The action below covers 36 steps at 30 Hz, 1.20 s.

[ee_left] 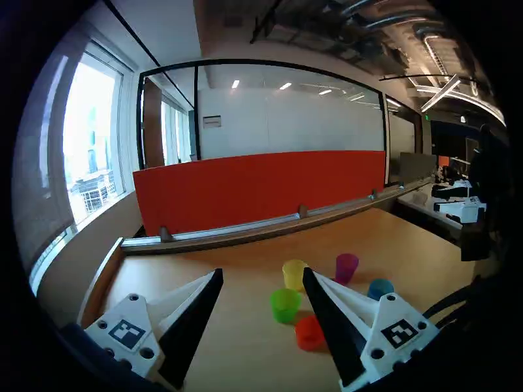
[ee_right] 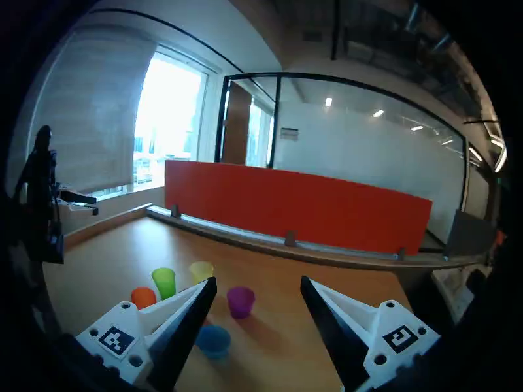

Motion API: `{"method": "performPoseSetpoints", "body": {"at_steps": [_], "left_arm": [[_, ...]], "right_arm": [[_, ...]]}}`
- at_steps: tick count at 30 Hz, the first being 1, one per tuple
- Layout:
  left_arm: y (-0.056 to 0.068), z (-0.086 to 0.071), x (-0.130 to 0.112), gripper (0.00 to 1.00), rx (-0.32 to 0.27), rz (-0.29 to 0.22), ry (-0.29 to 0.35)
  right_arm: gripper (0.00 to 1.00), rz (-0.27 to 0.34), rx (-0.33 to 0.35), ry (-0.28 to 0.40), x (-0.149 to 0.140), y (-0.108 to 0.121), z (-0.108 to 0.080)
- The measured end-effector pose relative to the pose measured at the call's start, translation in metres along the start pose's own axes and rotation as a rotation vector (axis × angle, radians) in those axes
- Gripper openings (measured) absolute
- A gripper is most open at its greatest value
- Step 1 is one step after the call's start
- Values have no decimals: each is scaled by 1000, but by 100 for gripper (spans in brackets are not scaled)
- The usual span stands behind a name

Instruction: Pour water

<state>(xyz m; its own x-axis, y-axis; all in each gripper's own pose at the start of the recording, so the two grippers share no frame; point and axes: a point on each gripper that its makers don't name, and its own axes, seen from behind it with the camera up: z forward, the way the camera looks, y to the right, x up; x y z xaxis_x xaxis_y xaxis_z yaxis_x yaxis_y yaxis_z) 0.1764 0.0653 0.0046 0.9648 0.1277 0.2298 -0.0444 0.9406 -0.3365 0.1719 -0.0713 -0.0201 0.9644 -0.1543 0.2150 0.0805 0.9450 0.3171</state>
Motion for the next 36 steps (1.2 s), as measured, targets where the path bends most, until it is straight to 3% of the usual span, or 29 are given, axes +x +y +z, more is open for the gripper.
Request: {"method": "performPoseSetpoints", "body": {"at_steps": [24,36], "left_arm": [[-4,0,-25,90,39,-5,-42],[-14,-9,-36,90,79,-25,-61]], "right_arm": [[99,-46,115,-113,-39,-24,26],[100,-68,193,-187,-85,-44,43]]}}
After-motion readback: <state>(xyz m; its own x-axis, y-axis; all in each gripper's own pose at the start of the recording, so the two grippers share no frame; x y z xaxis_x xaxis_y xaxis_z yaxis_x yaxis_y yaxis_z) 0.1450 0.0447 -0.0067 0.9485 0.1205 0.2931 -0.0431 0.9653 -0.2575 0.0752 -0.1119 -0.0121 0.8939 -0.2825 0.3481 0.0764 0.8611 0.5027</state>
